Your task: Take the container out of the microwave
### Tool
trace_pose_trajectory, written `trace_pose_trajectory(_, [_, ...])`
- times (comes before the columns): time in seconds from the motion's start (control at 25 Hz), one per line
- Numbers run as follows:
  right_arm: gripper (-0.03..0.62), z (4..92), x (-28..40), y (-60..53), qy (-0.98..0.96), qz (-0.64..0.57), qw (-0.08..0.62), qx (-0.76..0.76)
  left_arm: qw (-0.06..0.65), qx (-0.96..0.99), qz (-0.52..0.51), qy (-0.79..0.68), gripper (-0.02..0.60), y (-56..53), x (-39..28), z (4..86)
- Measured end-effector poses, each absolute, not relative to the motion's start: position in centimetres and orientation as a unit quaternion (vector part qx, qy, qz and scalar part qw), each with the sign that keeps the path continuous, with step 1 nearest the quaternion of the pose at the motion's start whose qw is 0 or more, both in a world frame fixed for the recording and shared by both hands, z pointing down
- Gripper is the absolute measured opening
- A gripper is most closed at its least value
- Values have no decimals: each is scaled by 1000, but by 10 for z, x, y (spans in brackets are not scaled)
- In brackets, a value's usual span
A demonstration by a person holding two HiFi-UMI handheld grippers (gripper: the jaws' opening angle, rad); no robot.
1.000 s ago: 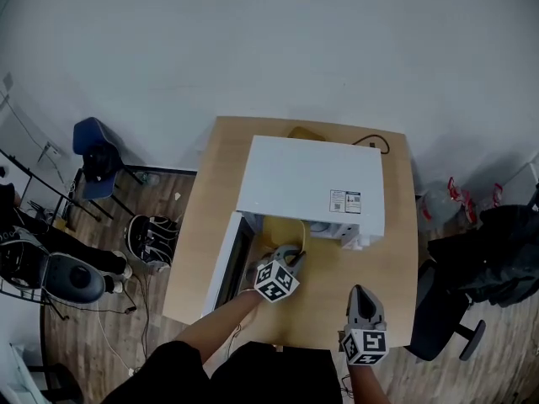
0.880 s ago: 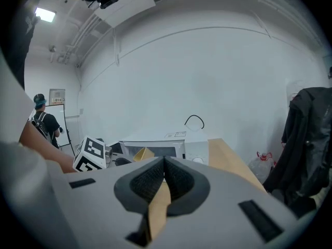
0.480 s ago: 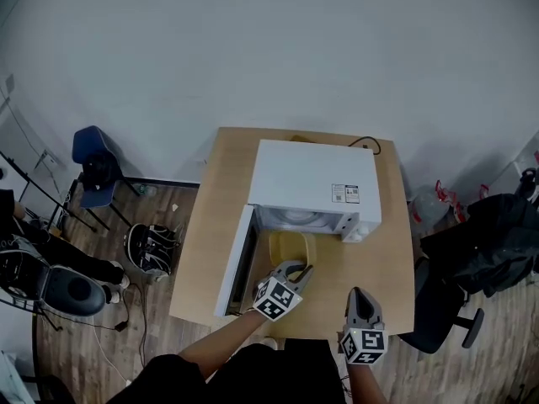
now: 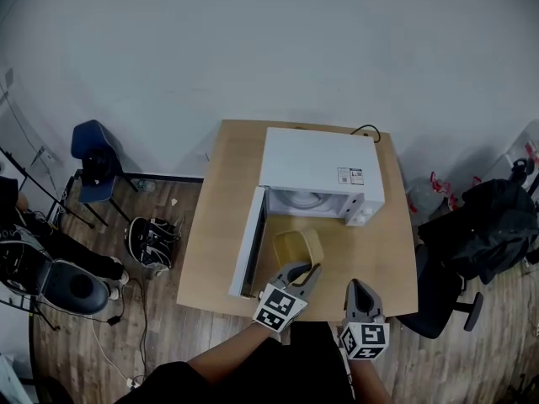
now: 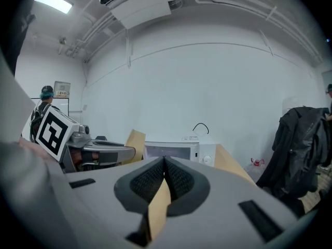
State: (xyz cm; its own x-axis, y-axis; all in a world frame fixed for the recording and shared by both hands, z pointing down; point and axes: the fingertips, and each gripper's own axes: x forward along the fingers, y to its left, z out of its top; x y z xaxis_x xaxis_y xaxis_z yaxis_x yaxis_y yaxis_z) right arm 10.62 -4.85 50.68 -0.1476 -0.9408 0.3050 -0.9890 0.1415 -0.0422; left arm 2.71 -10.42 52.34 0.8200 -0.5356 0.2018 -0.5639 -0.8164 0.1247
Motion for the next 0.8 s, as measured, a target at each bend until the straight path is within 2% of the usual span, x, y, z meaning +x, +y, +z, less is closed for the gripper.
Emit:
trace_pose_trajectory(0.2, [59, 498, 86, -35, -756, 116, 115, 634, 108, 938, 54, -324, 24, -80, 2, 505])
trace_pose_trajectory(0.4, [60, 482, 71, -35, -766, 105, 115, 623, 178, 918, 17, -353, 24, -61, -17, 490])
trace_pose_trajectory(0.8, [60, 457, 70, -53, -785, 82, 113, 603, 116, 921, 24, -371, 25, -67, -22, 461])
